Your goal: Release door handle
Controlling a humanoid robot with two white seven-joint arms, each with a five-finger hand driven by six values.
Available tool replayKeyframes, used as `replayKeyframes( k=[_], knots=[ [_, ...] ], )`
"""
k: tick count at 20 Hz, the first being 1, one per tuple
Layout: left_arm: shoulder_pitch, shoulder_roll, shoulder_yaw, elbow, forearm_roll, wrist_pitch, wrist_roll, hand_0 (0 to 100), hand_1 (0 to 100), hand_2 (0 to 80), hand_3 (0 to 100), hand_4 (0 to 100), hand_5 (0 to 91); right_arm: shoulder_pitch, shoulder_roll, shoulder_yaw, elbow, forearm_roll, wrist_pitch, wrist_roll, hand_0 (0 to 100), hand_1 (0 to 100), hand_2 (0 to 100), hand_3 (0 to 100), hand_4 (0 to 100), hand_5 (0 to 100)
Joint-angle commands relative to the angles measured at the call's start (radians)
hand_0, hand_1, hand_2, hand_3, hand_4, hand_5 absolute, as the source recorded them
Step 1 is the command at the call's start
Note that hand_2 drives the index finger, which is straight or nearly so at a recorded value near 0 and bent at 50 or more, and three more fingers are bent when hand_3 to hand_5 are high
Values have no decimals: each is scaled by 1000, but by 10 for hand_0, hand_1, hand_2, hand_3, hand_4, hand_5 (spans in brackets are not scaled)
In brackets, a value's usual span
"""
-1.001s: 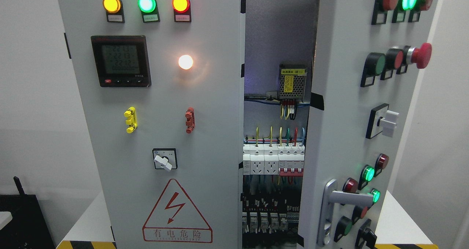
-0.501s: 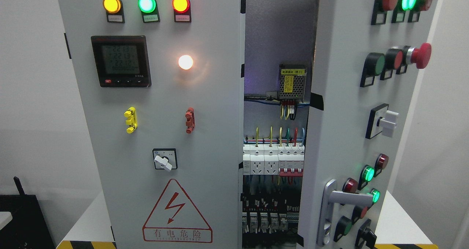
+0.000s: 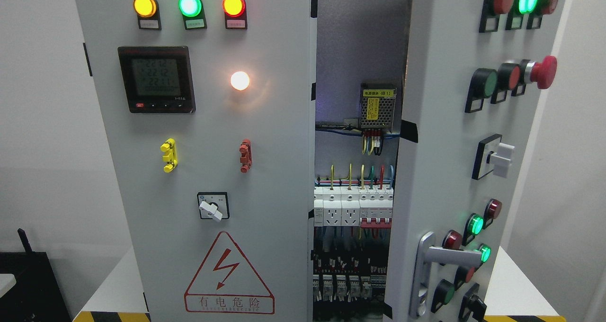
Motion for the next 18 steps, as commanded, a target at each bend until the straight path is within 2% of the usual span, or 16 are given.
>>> replayKeyframes(
  k=[1,3,5,10,11,13,18],
  knots=[
    [31,0,0,-31,0,0,1,120,389,0,0,0,0,18,94,16,482,1,1,1,500,238,247,460,351,430],
    [31,0,0,-31,0,0,1,120,389,0,0,0,0,18,94,57,568,-1,3,1,493,230,233,433,343,414],
    [31,0,0,-31,0,0,1,120,389,0,0,0,0,5,94,71,661,-2,7,7,488,224,224,420,336,404],
    [31,0,0,-31,0,0,1,120,389,0,0,0,0,-22,120,87,787,-1,18,144,479,207,183,381,310,381],
    [31,0,0,-31,0,0,1,120,389,0,0,0,0,-23,121,110,806,-2,36,171,477,204,180,379,299,366],
    [31,0,0,-31,0,0,1,120,389,0,0,0,0,-25,121,159,834,-4,82,214,470,195,147,351,251,306],
    [31,0,0,-31,0,0,1,120,389,0,0,0,0,-41,123,167,896,-4,112,314,476,167,70,247,152,194]
  ],
)
